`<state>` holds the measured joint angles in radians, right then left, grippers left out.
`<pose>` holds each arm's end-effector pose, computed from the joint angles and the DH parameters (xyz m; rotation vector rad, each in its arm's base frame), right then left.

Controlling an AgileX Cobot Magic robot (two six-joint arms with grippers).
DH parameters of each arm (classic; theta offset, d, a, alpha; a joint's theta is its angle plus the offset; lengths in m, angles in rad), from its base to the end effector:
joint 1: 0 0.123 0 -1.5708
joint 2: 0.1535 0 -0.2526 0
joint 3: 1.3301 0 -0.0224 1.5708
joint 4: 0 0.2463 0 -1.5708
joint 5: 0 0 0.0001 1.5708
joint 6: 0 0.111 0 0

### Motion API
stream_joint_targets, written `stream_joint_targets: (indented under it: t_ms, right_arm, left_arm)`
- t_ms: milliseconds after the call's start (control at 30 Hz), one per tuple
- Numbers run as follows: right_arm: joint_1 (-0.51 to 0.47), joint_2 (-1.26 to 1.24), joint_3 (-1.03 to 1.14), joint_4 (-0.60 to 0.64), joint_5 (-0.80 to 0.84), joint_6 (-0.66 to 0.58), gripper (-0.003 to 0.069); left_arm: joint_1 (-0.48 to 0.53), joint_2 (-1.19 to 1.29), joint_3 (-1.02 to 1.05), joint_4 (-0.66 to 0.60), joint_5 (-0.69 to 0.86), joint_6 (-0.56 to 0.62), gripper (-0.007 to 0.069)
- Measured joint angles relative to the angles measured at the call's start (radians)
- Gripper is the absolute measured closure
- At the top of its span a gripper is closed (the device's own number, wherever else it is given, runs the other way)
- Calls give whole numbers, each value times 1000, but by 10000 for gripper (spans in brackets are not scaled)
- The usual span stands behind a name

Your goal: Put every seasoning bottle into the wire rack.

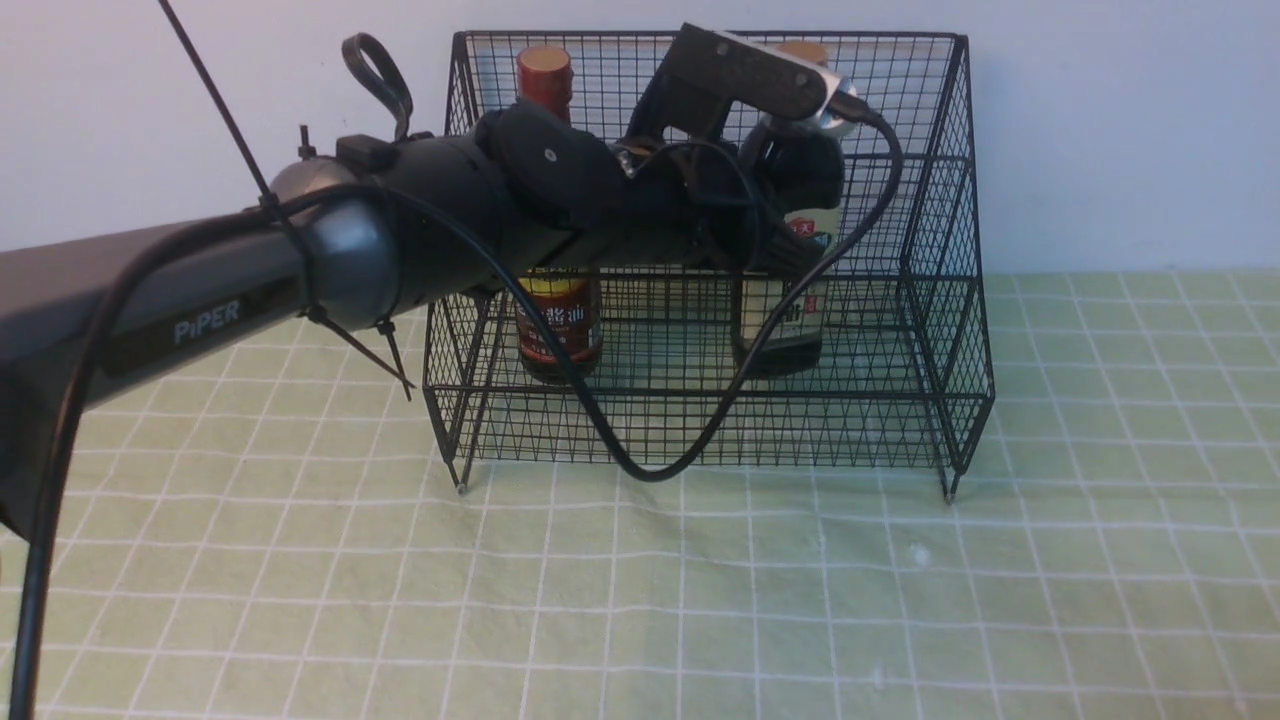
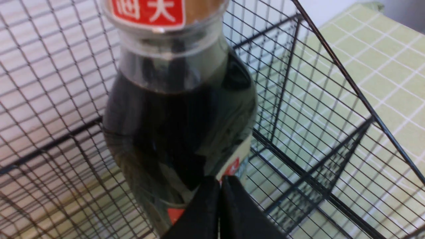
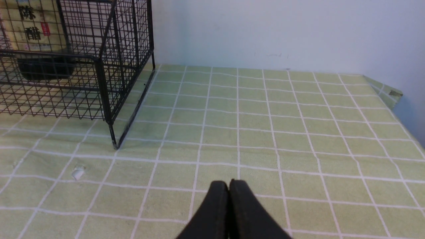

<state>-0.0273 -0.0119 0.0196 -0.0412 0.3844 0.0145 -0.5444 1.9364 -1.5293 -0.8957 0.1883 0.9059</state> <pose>0.0994 -0.0044 0.1672 0.0140 1.8756 -0.0496 0.3898 -0.2551 0.2395 0.6569 1.9285 -0.4803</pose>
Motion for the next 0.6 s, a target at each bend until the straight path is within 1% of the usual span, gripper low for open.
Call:
stream_joint_targets:
  t_ms: [233, 367, 600]
  right_arm:
    - [0, 0, 0, 0, 0, 0, 673]
    - [0, 0, 0, 0, 0, 0, 673]
    - [0, 0, 0, 0, 0, 0, 673]
  left_arm:
    - [0, 8, 0, -1, -13, 0, 631]
    - [0, 2, 0, -1, 34, 2, 631]
    - [17, -78, 0, 13, 208, 4, 631]
